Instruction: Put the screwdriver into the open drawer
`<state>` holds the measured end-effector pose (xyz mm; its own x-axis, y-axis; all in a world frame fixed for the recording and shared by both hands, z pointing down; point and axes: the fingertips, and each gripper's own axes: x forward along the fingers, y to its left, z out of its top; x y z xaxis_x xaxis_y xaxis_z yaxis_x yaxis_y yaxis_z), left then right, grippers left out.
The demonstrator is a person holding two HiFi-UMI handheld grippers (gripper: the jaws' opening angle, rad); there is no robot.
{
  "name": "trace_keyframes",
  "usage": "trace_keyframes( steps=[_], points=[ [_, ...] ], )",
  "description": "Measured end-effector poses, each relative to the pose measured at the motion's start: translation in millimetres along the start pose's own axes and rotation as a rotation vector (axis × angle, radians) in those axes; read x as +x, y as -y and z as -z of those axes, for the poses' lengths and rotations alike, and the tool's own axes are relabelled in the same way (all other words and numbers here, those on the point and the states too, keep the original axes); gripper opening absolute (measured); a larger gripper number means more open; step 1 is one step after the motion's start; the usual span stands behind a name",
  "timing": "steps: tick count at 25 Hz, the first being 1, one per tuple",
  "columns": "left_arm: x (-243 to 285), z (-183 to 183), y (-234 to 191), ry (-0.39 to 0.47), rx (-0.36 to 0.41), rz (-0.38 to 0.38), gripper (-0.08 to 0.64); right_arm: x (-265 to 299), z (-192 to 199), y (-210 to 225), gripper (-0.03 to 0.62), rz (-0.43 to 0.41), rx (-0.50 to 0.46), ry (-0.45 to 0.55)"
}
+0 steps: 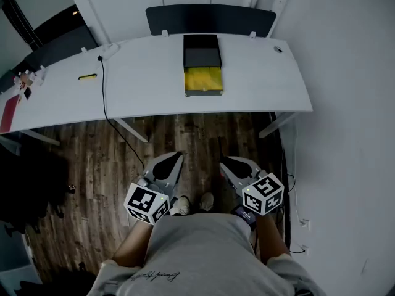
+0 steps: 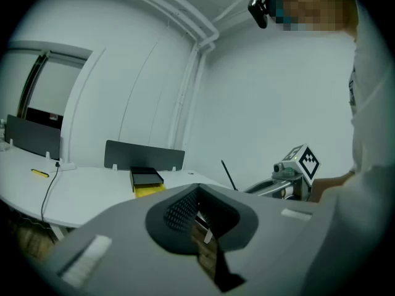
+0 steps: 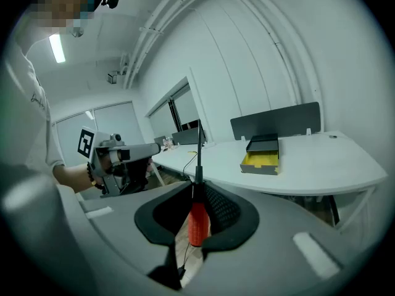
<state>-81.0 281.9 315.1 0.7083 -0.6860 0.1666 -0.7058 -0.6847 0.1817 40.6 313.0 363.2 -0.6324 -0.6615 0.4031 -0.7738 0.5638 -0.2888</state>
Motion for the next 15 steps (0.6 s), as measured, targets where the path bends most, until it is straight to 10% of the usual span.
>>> trace_keyframes(
  steps=[15],
  points=[
    [10.7, -5.6, 9.3, 0.016, 0.008, -0.03, 0.0, -8.6, -10.1, 13.6, 0.077, -0.023, -0.012, 0.025]
  ],
)
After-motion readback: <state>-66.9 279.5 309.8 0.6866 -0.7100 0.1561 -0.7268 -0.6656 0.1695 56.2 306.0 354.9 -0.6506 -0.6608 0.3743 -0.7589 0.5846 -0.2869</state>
